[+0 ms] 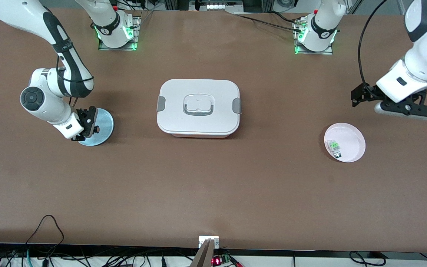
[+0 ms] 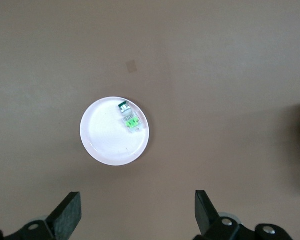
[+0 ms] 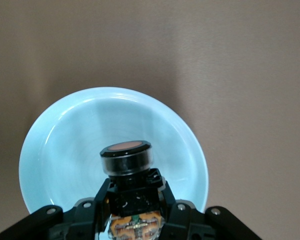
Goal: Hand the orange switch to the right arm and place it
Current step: 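Lower the switch onto the blue plate with the right gripper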
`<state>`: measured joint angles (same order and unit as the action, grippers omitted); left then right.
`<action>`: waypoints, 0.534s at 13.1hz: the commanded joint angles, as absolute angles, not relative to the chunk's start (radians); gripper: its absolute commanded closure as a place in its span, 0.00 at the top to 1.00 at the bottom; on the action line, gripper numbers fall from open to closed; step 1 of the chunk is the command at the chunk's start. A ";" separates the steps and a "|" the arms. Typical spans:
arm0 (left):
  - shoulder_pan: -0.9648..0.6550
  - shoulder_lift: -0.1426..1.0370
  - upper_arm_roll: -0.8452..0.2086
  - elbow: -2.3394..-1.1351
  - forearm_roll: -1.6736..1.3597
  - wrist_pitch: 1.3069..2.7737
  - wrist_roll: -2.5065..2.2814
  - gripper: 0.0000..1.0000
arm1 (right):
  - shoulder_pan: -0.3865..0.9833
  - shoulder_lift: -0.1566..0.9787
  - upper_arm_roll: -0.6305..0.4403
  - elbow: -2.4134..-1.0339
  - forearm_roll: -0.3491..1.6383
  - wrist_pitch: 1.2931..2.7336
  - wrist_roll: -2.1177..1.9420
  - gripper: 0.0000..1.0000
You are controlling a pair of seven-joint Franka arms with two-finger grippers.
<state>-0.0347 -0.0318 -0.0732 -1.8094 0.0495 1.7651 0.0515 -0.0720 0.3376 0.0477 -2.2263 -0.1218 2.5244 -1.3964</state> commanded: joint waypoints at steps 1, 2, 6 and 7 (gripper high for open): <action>-0.081 -0.075 -0.055 -1.852 0.106 1.754 0.031 1.00 | -0.090 0.325 0.058 -2.282 -0.137 2.580 -1.419 0.18; -0.084 -0.075 -0.055 -1.847 0.106 1.746 0.029 1.00 | -0.100 0.327 0.058 -2.289 -0.137 2.586 -1.419 0.18; -0.081 -0.043 -0.069 -1.804 0.107 1.727 0.028 1.00 | -0.110 0.337 0.057 -2.292 -0.137 2.617 -1.440 0.18; -0.081 -0.043 -0.077 -1.802 0.107 1.727 0.028 1.00 | -0.110 0.337 0.057 -2.293 -0.137 2.617 -1.446 0.18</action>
<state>-0.0668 -0.0524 -0.0727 -1.8287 0.0824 1.7460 0.0433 -0.0920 0.3467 0.0477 -2.2751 -0.1219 2.5929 -1.4240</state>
